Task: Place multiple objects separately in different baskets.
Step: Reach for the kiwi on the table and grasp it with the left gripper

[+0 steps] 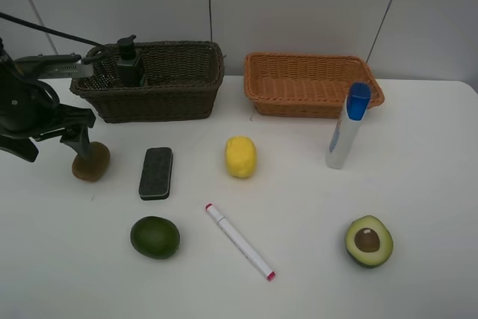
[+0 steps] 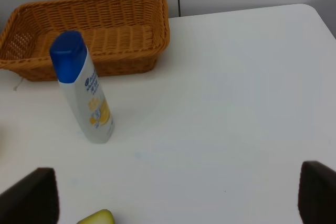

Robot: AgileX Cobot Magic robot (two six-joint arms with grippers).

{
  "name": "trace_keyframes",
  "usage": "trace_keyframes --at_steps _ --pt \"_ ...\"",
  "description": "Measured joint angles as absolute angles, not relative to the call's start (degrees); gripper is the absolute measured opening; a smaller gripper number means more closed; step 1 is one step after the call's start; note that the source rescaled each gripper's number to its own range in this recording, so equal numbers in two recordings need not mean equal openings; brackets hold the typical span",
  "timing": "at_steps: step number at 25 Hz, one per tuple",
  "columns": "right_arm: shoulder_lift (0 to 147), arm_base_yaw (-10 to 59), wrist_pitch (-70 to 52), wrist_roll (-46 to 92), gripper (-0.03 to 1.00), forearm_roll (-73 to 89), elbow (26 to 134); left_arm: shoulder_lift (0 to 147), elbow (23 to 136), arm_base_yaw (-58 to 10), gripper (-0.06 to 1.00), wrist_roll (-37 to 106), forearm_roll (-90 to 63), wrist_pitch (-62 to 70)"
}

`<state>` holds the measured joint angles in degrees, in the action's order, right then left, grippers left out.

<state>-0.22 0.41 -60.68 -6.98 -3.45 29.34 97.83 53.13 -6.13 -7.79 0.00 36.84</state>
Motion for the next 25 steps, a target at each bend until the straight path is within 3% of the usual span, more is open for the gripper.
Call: trace_keyframes --at_steps 22,24,25 --pt "-0.22 0.41 -60.68 -6.98 1.0 -3.45 29.34 113.3 54.99 -6.13 1.0 -7.67 0.36 21.36" --pt "-0.22 0.41 -60.68 -6.98 1.0 -3.45 29.34 113.41 55.11 -6.13 0.96 -8.45 0.52 21.38" --pt "-0.22 0.41 -60.68 -6.98 1.0 -3.45 29.34 113.41 55.11 -6.13 0.88 -8.58 0.68 21.38"
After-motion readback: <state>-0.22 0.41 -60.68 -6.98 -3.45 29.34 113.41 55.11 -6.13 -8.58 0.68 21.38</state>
